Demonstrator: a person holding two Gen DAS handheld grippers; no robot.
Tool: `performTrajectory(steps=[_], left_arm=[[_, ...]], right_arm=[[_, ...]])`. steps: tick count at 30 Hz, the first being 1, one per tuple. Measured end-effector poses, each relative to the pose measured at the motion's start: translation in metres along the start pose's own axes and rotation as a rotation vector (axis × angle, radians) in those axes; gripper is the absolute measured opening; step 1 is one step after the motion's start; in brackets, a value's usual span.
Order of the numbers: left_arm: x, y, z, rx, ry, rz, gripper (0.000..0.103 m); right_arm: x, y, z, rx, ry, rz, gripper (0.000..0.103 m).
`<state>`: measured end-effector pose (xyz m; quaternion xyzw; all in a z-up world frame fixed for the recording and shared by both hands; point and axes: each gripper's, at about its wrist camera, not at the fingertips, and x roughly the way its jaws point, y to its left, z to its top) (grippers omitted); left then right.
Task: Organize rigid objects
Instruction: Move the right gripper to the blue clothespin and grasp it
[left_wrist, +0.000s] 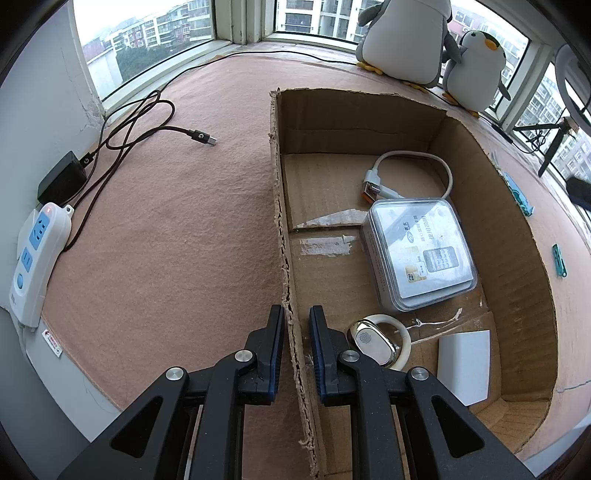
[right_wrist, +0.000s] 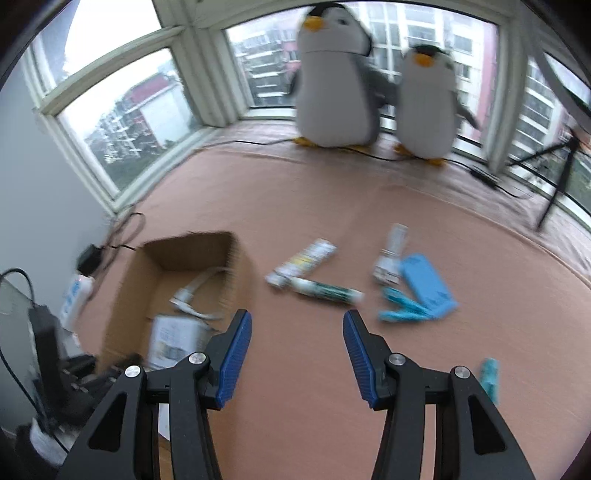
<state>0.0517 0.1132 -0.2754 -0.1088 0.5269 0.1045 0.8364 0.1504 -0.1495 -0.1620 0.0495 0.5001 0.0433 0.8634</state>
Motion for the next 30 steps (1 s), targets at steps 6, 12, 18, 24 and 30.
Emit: performTrajectory(steps=[6, 12, 18, 24, 30], left_arm=[[0.000, -0.001, 0.001, 0.004, -0.001, 0.003, 0.015], [0.000, -0.001, 0.000, 0.008, 0.000, 0.004, 0.015], [-0.001, -0.002, 0.000, 0.017, 0.000, 0.009, 0.015], [0.000, -0.003, 0.000, 0.019, 0.000, 0.010, 0.015], [0.000, -0.003, 0.000, 0.018, 0.000, 0.010, 0.015]], right_arm=[[-0.006, -0.070, -0.022, 0.097, 0.083, -0.088, 0.048], [-0.005, -0.130, -0.044, 0.182, 0.151, -0.169, 0.048], [0.006, -0.167, -0.056, 0.257, 0.200, -0.196, 0.048], [0.022, -0.179, -0.061, 0.294, 0.247, -0.166, 0.047], [0.028, -0.176, -0.057, 0.290, 0.263, -0.148, 0.047]])
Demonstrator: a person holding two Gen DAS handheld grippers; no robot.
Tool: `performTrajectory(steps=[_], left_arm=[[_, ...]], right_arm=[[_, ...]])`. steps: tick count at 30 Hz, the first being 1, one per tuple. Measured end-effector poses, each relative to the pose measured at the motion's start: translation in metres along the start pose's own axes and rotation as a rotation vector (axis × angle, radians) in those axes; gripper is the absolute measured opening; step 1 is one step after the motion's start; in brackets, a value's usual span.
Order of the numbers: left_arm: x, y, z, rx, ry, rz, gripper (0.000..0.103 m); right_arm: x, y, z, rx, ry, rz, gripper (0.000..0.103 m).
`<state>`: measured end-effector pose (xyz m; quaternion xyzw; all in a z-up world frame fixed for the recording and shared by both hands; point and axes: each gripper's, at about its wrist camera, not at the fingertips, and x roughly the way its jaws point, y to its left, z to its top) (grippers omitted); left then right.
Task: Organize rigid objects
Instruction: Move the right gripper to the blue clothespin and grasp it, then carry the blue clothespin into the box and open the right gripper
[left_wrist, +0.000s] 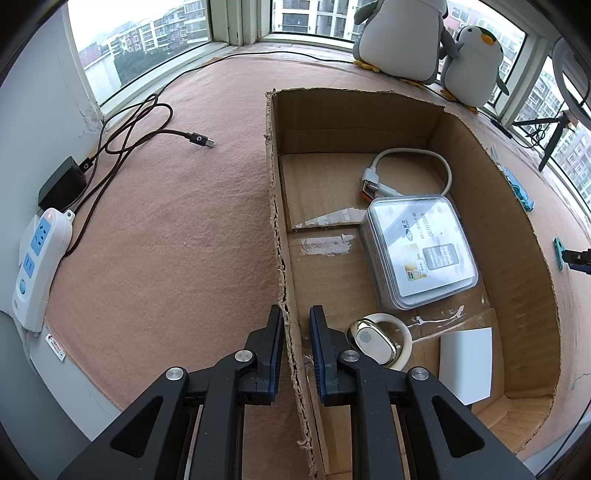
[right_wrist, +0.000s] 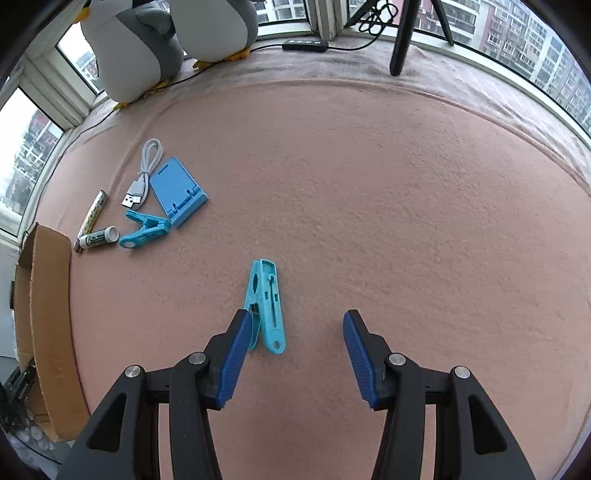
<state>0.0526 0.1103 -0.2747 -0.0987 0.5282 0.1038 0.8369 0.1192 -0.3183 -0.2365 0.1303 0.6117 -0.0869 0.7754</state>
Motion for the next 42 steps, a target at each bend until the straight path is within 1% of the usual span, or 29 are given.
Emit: performTrajectory(steps=[3, 10, 13, 15, 17, 19, 20, 26, 32, 38, 42], left_arm=[[0.000, 0.000, 0.001, -0.003, 0.001, -0.001, 0.015], [0.000, 0.001, 0.000, -0.004, 0.000, -0.001, 0.015], [0.000, 0.001, 0.000, -0.005, 0.000, -0.003, 0.015], [0.000, 0.001, 0.000, -0.005, 0.000, -0.002, 0.015], [0.000, 0.002, 0.000, -0.005, 0.000, -0.002, 0.015], [0.000, 0.002, 0.000, -0.007, 0.000, -0.004, 0.015], [0.000, 0.001, 0.000, -0.006, 0.000, -0.003, 0.015], [0.000, 0.003, 0.000, -0.008, 0.000, -0.005, 0.015], [0.000, 0.003, 0.000, -0.008, 0.000, -0.006, 0.015], [0.000, 0.003, 0.000, -0.008, -0.001, -0.005, 0.015], [0.000, 0.003, 0.000, -0.008, 0.000, -0.005, 0.015]], right_arm=[[-0.001, 0.005, 0.001, -0.009, 0.001, 0.012, 0.047], [0.008, 0.017, 0.008, -0.034, 0.016, -0.002, 0.047], [0.013, 0.020, 0.012, -0.039, 0.025, -0.016, 0.038], [0.013, 0.022, 0.014, -0.047, 0.027, -0.027, 0.034], [0.015, 0.023, 0.016, -0.055, 0.032, -0.044, 0.027], [0.015, 0.024, 0.017, -0.065, 0.036, -0.061, 0.022], [0.016, 0.025, 0.017, -0.070, 0.038, -0.063, 0.021], [0.016, 0.030, 0.016, -0.088, 0.037, -0.072, 0.021], [0.004, 0.035, 0.009, -0.095, 0.012, -0.047, 0.021], [-0.018, 0.061, 0.002, -0.162, -0.029, -0.021, 0.021], [-0.037, 0.086, -0.001, -0.219, -0.066, 0.011, 0.021]])
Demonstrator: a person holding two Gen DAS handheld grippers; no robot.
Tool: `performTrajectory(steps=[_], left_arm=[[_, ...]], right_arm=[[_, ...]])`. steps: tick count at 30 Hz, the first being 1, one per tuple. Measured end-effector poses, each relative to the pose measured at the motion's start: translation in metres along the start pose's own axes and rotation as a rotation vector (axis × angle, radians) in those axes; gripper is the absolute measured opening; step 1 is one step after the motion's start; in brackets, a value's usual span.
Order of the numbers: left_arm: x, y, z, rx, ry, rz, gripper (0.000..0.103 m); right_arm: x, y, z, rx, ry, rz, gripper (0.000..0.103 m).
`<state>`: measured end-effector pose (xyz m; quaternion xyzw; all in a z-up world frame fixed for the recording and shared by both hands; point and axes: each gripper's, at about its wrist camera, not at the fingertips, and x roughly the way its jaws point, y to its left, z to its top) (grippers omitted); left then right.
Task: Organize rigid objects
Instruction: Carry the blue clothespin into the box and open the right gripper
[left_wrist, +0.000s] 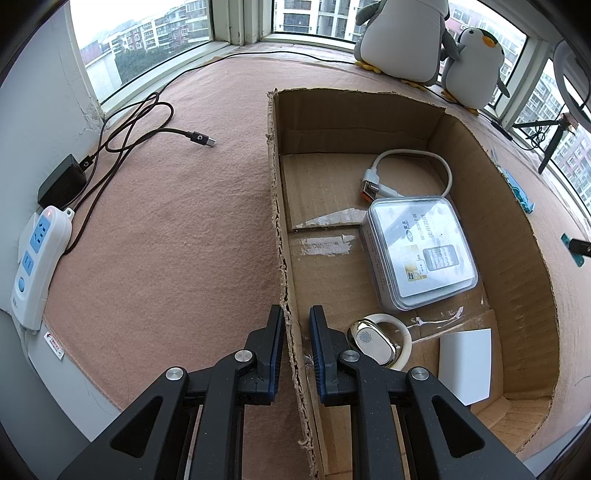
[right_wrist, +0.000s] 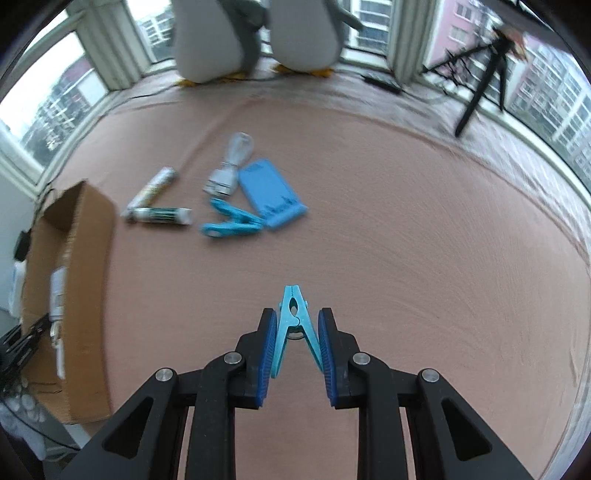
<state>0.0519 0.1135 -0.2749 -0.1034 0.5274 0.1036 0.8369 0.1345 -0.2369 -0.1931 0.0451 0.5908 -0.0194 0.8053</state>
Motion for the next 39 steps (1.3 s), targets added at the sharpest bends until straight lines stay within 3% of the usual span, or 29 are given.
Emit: performTrajectory(steps=[12, 22, 30, 39], left_arm=[[0.000, 0.001, 0.000, -0.002, -0.001, -0.003, 0.015], [0.001, 0.001, 0.000, -0.003, -0.001, -0.004, 0.015], [0.001, 0.001, 0.000, -0.002, -0.001, -0.003, 0.015], [0.001, 0.001, 0.000, -0.001, -0.001, -0.001, 0.015]], right_arm=[[-0.042, 0.117, 0.010, -0.223, -0.109, 0.139, 0.021], [-0.032, 0.204, -0.002, -0.395, -0.083, 0.211, 0.021], [-0.007, 0.235, -0.016, -0.473, -0.023, 0.197, 0.021], [0.000, 0.235, -0.025, -0.493, -0.006, 0.169, 0.023]])
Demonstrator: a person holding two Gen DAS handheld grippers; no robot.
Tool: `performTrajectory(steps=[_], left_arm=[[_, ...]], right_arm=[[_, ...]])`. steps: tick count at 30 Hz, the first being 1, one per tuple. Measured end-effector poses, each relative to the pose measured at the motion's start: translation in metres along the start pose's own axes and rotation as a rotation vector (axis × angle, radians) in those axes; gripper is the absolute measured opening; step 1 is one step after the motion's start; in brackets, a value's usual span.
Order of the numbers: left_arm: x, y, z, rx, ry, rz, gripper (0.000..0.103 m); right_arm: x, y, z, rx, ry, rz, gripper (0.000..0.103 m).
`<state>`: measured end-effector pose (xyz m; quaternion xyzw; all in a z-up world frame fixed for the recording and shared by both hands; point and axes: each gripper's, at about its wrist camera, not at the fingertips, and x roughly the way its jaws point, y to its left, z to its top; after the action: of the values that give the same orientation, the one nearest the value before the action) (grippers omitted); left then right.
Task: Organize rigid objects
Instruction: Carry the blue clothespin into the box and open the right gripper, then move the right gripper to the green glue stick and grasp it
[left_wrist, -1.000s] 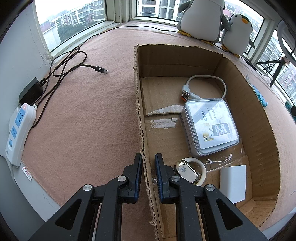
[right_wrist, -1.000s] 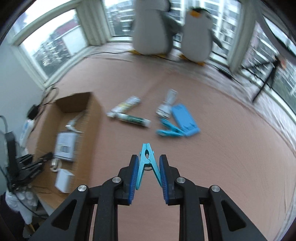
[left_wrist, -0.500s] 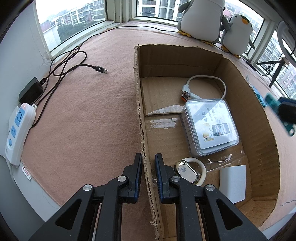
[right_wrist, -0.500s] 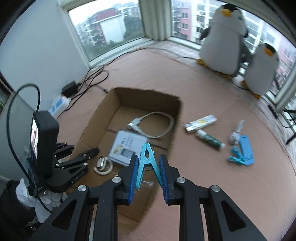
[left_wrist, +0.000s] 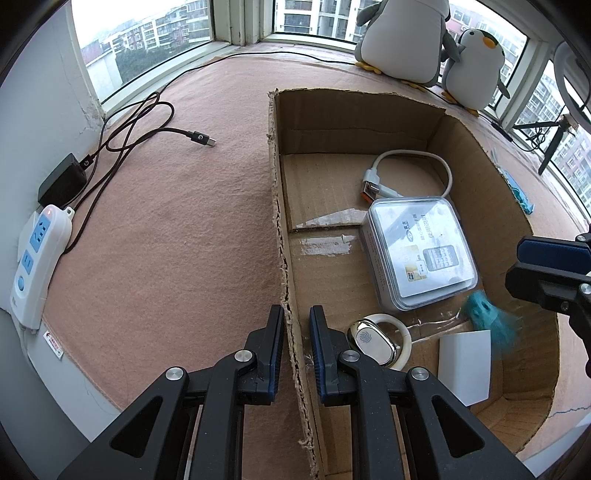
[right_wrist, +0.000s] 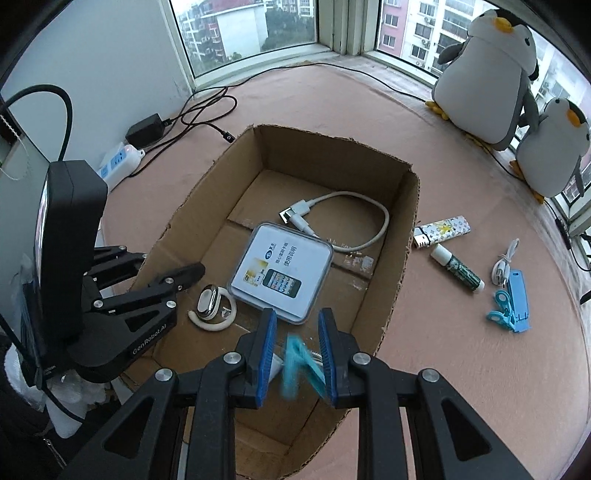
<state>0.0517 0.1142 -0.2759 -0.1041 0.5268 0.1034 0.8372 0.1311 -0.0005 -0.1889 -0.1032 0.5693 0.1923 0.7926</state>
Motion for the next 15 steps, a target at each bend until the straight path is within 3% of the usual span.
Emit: performTrajectory(steps=[4, 10, 15], left_arm=[[-0.001, 0.000, 0.000, 0.001, 0.002, 0.007, 0.019], [0.000, 0.002, 0.001, 0.001, 0.004, 0.013, 0.021], [0.000, -0.001, 0.001, 0.016, 0.006, 0.026, 0.022]], right_arm=[[-0.004, 0.000, -0.001, 0.009, -0.020, 0.008, 0.035], [-0.019, -0.016, -0.002, 0.072, -0.073, 0.016, 0.035], [-0.044, -0.068, -0.008, 0.228, -0.147, 0.006, 0.036]])
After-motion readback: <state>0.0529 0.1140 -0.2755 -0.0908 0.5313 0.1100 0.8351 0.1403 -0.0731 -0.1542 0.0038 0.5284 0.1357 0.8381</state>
